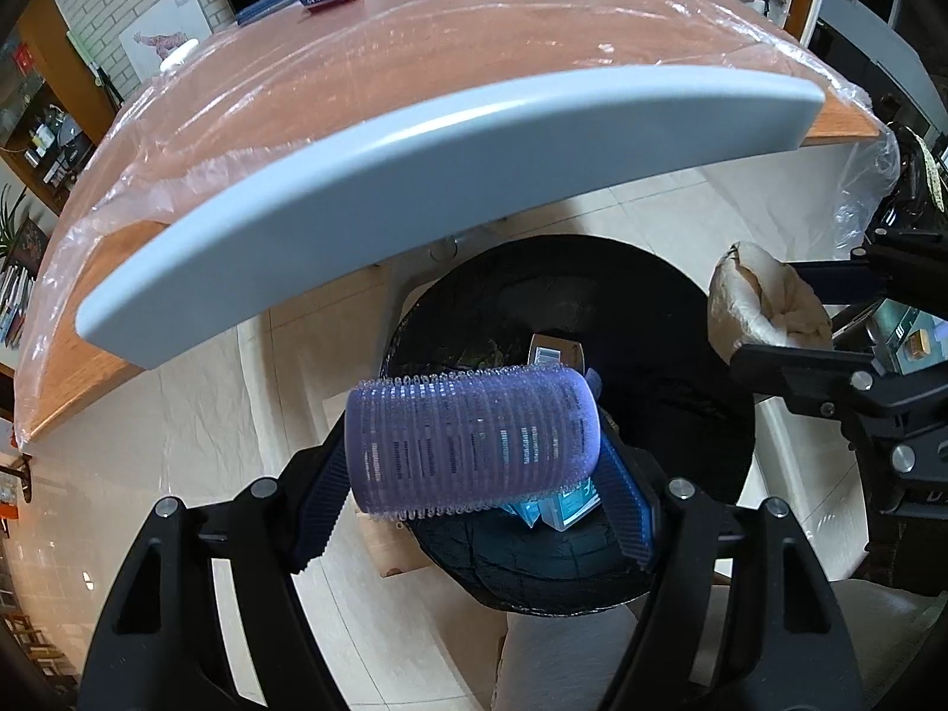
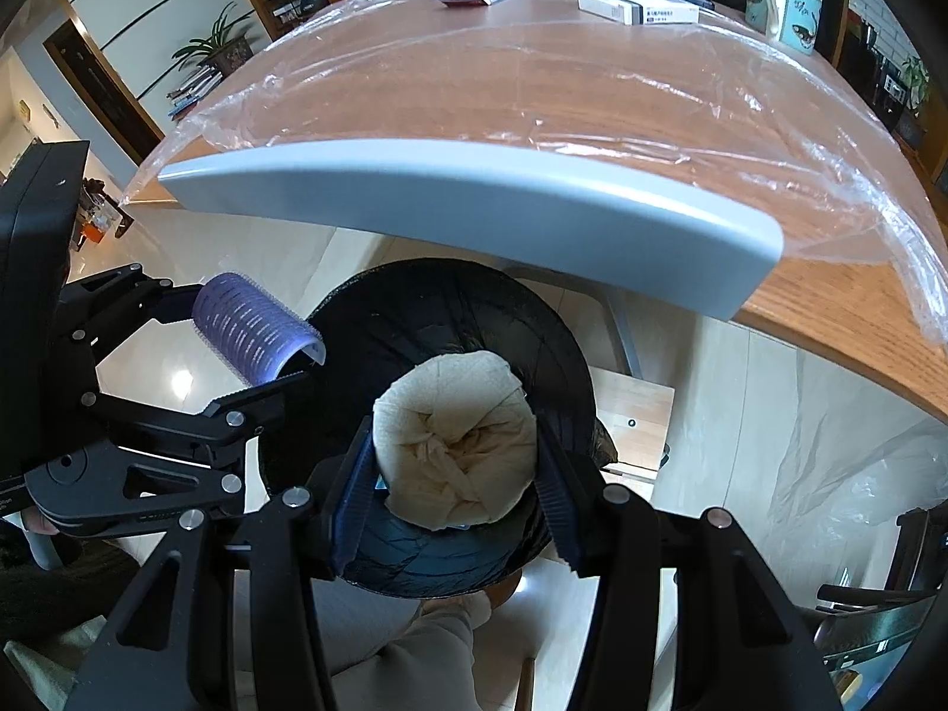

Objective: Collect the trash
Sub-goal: 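Open the left tool while the right tool opens, dropping roller and paper ball into bin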

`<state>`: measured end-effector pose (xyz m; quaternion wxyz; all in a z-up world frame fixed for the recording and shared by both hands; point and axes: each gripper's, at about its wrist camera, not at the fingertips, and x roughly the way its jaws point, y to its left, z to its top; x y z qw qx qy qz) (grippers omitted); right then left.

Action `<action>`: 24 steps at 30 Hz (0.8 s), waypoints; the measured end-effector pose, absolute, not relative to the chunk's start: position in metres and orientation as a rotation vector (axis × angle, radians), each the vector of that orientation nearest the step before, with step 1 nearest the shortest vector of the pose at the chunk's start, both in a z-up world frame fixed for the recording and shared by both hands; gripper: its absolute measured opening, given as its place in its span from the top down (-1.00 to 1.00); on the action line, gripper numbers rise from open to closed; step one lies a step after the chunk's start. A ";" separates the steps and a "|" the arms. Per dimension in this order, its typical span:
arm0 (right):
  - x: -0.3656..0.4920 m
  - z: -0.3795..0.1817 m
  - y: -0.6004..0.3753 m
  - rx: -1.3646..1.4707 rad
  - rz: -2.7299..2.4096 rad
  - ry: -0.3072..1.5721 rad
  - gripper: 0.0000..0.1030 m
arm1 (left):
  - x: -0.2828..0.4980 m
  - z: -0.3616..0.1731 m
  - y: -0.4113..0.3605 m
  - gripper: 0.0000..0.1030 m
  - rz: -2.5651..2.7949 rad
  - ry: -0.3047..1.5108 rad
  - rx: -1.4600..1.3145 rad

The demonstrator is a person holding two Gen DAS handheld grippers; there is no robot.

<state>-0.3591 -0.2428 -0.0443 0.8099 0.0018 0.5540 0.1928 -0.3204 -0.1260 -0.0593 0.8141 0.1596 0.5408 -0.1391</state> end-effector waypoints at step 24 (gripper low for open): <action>-0.345 -0.076 -0.247 0.027 0.379 1.261 0.03 | -0.312 -0.079 -0.127 -0.46 -0.284 1.198 0.370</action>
